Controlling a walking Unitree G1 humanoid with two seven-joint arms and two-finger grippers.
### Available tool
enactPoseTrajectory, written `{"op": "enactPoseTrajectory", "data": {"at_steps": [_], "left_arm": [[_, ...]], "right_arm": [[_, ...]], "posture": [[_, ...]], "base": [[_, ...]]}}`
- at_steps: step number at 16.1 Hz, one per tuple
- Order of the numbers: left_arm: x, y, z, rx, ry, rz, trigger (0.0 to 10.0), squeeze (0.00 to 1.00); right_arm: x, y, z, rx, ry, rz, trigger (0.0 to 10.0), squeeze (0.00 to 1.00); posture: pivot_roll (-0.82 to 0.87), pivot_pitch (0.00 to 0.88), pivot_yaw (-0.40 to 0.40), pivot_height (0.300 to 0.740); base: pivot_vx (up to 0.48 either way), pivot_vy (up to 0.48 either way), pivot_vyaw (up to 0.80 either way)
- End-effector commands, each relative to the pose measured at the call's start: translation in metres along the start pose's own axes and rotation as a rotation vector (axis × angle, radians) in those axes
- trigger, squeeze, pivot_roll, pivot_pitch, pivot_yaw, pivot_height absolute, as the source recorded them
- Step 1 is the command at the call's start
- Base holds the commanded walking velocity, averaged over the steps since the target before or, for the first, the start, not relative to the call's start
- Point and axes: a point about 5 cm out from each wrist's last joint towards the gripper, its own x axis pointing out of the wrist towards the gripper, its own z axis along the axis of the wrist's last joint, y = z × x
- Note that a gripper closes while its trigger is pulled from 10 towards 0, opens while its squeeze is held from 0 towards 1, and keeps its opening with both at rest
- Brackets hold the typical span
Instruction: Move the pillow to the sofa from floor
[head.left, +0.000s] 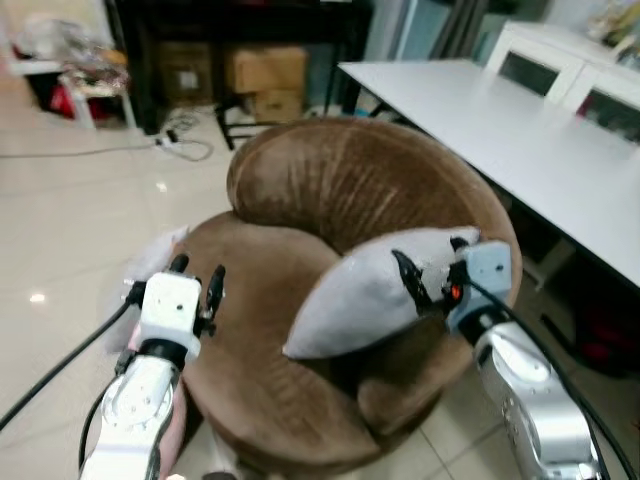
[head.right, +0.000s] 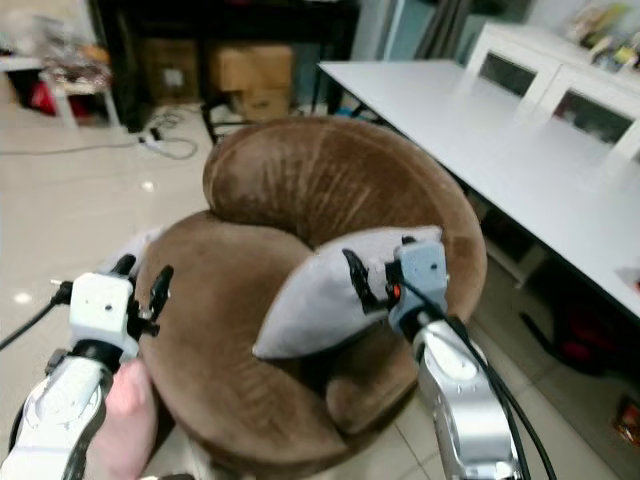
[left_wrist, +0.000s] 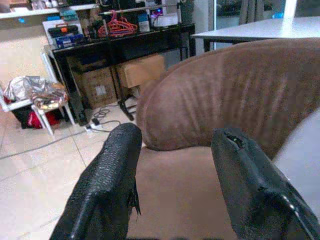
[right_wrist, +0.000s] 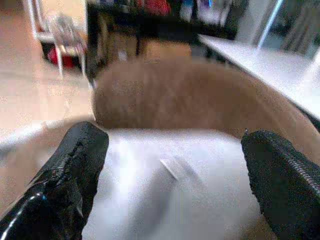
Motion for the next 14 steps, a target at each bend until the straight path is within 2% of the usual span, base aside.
{"op": "enactPoseTrajectory", "data": {"at_steps": [1,9,14], "left_arm": [[0.0012,-0.0037,0.0036,-0.011,-0.016,-0.019,10.0,0.00],[0.0002,-0.0029,0.0012,-0.030,-0.003,-0.013,10.0,0.00],[0.0002,-0.0026,-0.0004,-0.038,0.006,0.000,10.0,0.00]], "right_arm": [[-0.0012,-0.0086,-0.0016,0.000,0.015,-0.029,10.0,0.00],[-0.0033,0.0007,-0.0060,-0.026,0.033,0.030,10.0,0.00],[-0.0020,-0.0010,-0.0063,-0.040,0.050,0.030,10.0,0.00]], "posture": [[0.03,0.000,-0.102,0.740],[0.02,0.000,-0.112,0.740],[0.02,0.000,-0.120,0.740]], "base": [[0.000,0.000,0.00],[0.000,0.000,0.00],[0.000,0.297,0.00]]}}
